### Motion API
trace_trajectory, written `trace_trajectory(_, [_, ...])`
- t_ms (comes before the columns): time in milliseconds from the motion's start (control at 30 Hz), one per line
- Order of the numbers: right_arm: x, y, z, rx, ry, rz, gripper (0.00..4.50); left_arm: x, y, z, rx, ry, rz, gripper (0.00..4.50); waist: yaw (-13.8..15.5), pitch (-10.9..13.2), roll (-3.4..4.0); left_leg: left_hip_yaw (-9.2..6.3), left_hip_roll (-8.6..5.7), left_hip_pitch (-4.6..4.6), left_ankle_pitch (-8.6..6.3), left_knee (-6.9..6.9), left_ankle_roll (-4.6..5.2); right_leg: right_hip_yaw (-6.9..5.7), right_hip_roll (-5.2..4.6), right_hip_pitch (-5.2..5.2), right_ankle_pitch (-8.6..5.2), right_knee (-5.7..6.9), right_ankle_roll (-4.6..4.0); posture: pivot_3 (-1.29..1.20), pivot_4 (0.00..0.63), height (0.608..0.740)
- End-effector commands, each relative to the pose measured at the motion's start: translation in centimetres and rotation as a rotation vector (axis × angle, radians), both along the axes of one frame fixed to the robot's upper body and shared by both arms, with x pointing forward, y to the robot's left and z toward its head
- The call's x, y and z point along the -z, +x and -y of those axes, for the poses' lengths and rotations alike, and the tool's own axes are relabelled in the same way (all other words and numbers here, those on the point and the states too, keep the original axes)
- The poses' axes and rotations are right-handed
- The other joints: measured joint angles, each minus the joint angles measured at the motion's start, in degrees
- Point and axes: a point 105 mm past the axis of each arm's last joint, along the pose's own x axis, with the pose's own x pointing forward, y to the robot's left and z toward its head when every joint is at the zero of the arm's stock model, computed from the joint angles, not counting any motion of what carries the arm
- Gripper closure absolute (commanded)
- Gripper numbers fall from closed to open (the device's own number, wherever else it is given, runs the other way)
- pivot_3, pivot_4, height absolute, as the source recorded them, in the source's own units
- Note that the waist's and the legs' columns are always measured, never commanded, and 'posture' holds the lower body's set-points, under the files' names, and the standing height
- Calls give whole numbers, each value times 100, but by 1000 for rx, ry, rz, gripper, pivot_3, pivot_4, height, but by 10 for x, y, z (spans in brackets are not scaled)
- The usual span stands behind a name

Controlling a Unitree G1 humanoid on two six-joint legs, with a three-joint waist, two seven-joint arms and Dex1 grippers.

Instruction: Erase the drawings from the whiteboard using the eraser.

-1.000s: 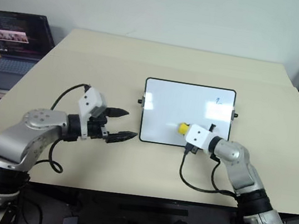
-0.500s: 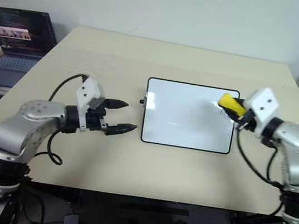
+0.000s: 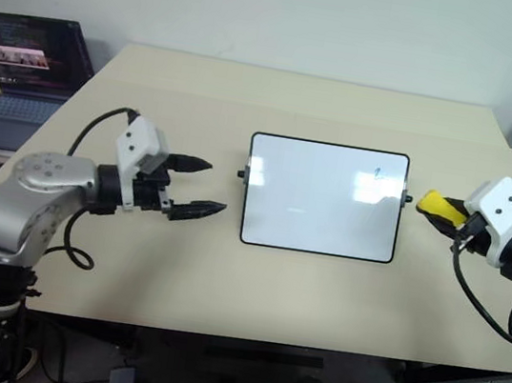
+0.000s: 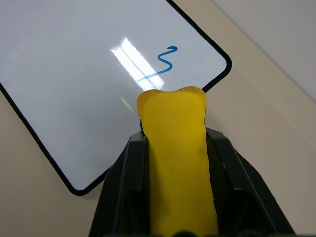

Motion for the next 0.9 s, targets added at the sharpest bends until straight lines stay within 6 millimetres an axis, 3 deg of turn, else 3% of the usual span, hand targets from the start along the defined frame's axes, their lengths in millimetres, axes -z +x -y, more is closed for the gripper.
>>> trace_trajectory(33, [-15,1,-3,-15,-6,61,3390,-16,-2,2,6,0,65,0,1,0,0,-1,0,0,0,0,0,0,0,0,0,0,0,0,150,740])
trace_trajectory(900, [-19,8,-11,-19,26,87,3390,-14,-1,7,16,-27,59,0,6,0,0,0,0,0,0,1,0,0,0,0,0,1,-1,0,150,740])
